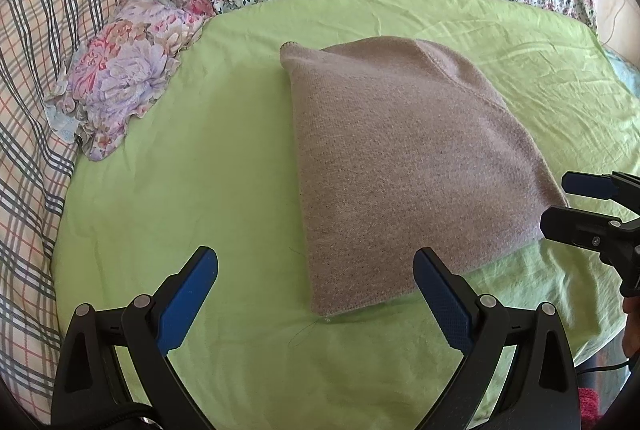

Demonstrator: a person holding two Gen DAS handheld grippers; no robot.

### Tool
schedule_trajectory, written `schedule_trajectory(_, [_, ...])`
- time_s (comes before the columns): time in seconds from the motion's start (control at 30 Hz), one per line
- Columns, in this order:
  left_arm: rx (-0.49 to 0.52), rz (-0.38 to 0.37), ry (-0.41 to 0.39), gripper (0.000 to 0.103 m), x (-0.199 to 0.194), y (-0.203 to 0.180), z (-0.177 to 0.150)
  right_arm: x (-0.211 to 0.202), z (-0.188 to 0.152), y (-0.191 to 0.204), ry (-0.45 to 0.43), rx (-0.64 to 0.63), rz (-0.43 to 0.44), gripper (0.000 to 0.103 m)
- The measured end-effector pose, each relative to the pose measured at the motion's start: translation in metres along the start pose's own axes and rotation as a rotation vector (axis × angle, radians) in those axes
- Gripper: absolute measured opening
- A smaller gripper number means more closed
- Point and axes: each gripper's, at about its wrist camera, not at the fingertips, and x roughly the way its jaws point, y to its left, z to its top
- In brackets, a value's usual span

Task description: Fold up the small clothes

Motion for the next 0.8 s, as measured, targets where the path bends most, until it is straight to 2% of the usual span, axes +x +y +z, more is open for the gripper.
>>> schedule_trajectory(0.8, [-0.014,-0.008,-0.003,0.099,-0.0022,-0.0021,0.0014,0.0038,0.0064,0.0073,-0.024,-0.009,-0.026,0.094])
